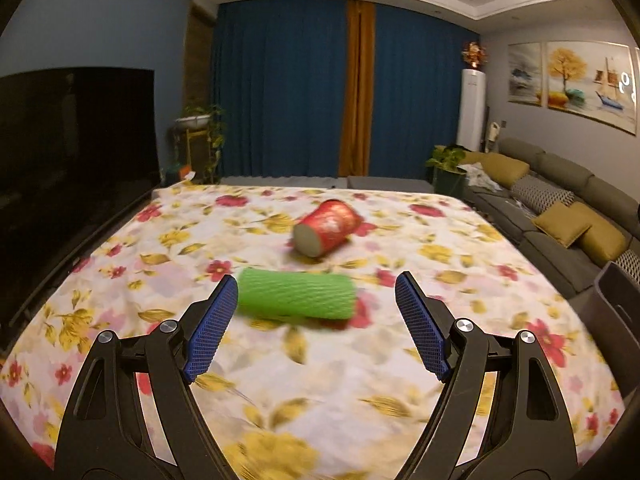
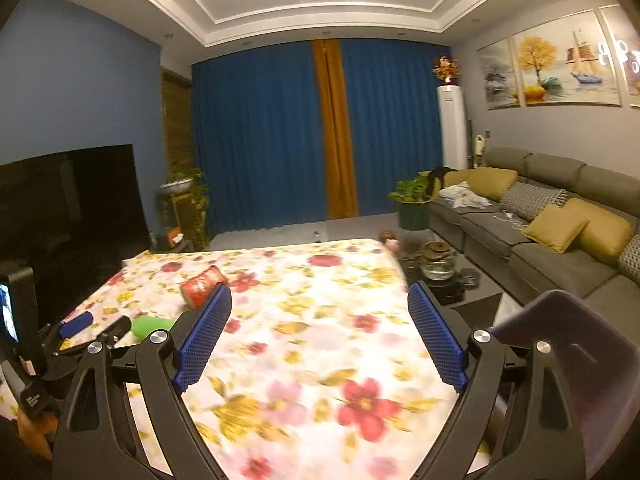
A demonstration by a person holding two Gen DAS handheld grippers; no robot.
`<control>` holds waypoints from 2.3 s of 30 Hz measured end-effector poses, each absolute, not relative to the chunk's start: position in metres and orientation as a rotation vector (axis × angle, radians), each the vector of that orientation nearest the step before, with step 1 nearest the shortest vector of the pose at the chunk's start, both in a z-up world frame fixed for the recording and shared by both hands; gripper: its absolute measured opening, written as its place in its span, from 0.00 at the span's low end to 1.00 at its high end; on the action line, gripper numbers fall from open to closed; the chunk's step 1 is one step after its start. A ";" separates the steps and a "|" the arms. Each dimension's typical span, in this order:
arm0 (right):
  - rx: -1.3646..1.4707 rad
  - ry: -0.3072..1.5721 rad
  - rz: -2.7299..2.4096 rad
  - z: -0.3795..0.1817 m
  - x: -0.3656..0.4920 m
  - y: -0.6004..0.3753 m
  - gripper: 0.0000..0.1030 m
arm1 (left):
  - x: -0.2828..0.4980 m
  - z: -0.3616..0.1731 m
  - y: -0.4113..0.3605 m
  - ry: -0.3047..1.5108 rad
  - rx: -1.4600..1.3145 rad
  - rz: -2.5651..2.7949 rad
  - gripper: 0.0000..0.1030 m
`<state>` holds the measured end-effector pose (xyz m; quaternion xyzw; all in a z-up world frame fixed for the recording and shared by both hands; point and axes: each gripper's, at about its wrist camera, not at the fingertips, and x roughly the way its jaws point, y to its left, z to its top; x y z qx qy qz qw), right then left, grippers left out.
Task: Collect trash
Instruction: 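Move both open tools back to the green mesh and red cup on the bed, then grasp the green foam mesh sleeve with the left tool, then grasp the red snake-print paper cup with the right tool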
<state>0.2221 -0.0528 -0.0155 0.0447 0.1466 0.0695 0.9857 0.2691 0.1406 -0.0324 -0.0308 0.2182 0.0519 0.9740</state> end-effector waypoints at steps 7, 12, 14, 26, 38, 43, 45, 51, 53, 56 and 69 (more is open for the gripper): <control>0.085 0.326 0.193 -0.019 0.260 -0.013 0.84 | 0.314 -0.054 0.169 0.553 -0.099 0.096 0.77; 0.075 0.340 0.202 -0.021 0.281 -0.002 0.84 | 0.347 -0.068 0.182 0.619 -0.111 0.109 0.77; 0.074 0.352 0.207 -0.025 0.288 0.002 0.84 | 0.358 -0.073 0.183 0.655 -0.106 0.105 0.77; 0.060 0.422 0.225 -0.042 0.319 0.021 0.84 | 0.400 -0.103 0.184 0.852 -0.096 0.052 0.52; 0.031 0.469 0.244 -0.049 0.336 0.049 0.84 | 0.388 -0.087 0.183 0.771 -0.111 0.004 0.11; 0.037 0.498 0.238 -0.053 0.352 0.063 0.84 | 0.358 -0.042 0.199 0.630 -0.117 0.077 0.11; 0.040 0.511 0.239 -0.056 0.361 0.074 0.84 | 0.342 -0.027 0.208 0.567 -0.102 0.140 0.11; 0.017 0.577 0.247 -0.073 0.393 0.117 0.84 | 0.321 -0.017 0.242 0.502 -0.146 0.255 0.11; 0.006 0.593 0.247 -0.080 0.404 0.132 0.84 | 0.321 -0.019 0.256 0.507 -0.184 0.276 0.11; 0.006 0.626 0.244 -0.090 0.423 0.152 0.84 | 0.321 -0.024 0.267 0.504 -0.173 0.334 0.11; 0.078 0.701 0.163 -0.110 0.492 0.197 0.80 | 0.315 -0.037 0.312 0.505 -0.282 0.442 0.11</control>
